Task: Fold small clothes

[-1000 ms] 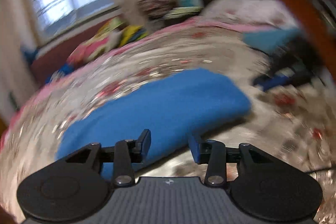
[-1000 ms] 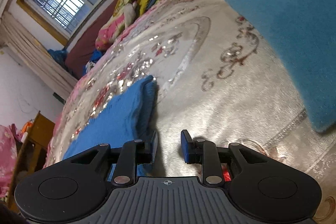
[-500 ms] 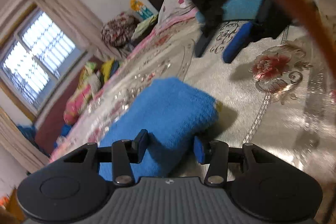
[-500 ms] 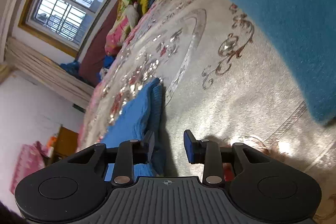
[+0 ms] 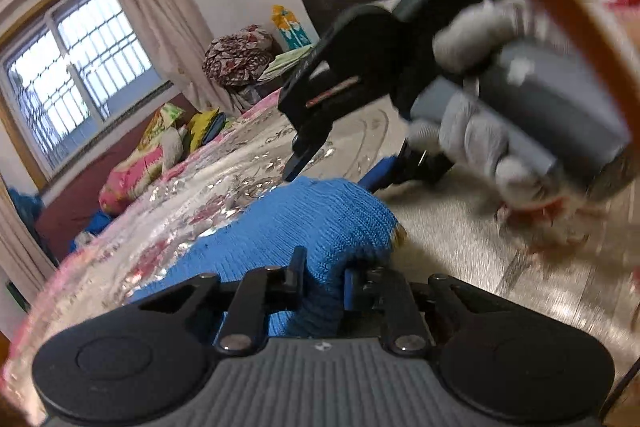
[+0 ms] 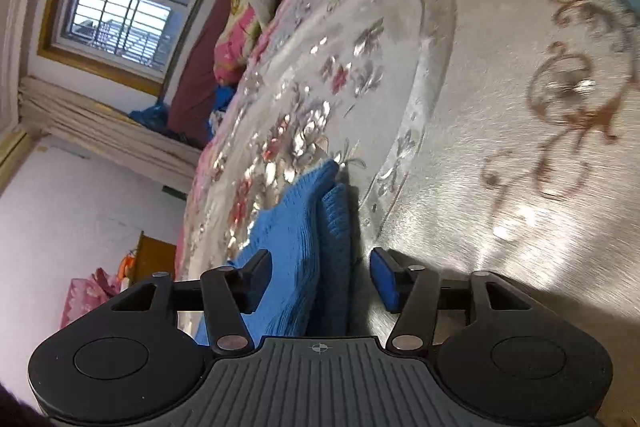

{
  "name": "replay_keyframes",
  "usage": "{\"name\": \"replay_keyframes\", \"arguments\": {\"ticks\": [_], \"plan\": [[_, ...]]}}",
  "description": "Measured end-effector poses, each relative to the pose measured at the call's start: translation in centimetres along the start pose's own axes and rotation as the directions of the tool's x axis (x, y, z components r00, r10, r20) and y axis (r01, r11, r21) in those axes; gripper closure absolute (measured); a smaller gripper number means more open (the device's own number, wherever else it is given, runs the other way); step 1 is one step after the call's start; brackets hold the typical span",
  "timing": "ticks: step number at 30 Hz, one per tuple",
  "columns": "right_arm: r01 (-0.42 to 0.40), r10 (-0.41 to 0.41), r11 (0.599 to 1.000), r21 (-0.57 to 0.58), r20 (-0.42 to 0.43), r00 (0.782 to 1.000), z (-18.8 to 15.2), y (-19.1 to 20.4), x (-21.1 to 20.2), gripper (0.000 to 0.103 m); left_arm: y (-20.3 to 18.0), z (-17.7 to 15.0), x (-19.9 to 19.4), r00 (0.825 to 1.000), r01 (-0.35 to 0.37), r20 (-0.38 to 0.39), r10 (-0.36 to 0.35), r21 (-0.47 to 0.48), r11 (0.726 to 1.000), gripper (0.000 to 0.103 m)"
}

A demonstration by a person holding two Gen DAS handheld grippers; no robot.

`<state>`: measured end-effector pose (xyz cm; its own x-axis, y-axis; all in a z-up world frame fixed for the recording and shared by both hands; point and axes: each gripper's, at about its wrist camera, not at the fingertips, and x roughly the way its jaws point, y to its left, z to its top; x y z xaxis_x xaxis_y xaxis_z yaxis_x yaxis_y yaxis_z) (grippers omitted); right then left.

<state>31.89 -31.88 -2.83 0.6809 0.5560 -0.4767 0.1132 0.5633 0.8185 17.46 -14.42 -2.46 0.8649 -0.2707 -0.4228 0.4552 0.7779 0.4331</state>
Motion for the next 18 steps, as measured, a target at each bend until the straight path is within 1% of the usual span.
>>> {"name": "replay_keyframes", "arguments": {"ticks": [3, 6, 10, 15, 16, 18], "plan": [[0.001, -0.001, 1.000, -0.008, -0.014, 1.000, -0.1, 0.5, 0.8, 0.049, 1.3, 0.2, -0.4, 1.000, 0.022, 0.018, -0.021, -0.076, 0.997, 0.080], [0.005, -0.005, 1.000, -0.017, -0.013, 1.000, -0.3, 0.7, 0.8, 0.049, 2.9, 0.6, -0.8, 0.999, 0.042, 0.039, -0.037, -0.146, 0.988, 0.081], [0.011, -0.011, 1.000, 0.014, -0.017, 1.000, -0.6, 0.9, 0.8, 0.049, 5.2, 0.9, -1.5, 0.996, 0.079, 0.061, -0.065, -0.266, 0.961, 0.082], [0.018, -0.016, 0.999, 0.049, -0.035, 0.999, -1.0, 1.9, 2.1, 0.048, 6.2, 0.6, -2.0, 0.994, 0.102, 0.079, -0.081, -0.306, 0.947, 0.082], [0.020, -0.018, 0.998, 0.057, -0.034, 0.999, -1.2, 2.1, 2.3, 0.051, 6.3, 0.5, -2.2, 0.993, 0.106, 0.083, -0.085, -0.312, 0.944, 0.082], [0.032, -0.030, 0.998, 0.061, -0.026, 0.999, -1.4, 2.7, 2.5, 0.075, 6.9, 0.3, -2.6, 0.992, 0.118, 0.091, -0.092, -0.337, 0.934, 0.082]]}}
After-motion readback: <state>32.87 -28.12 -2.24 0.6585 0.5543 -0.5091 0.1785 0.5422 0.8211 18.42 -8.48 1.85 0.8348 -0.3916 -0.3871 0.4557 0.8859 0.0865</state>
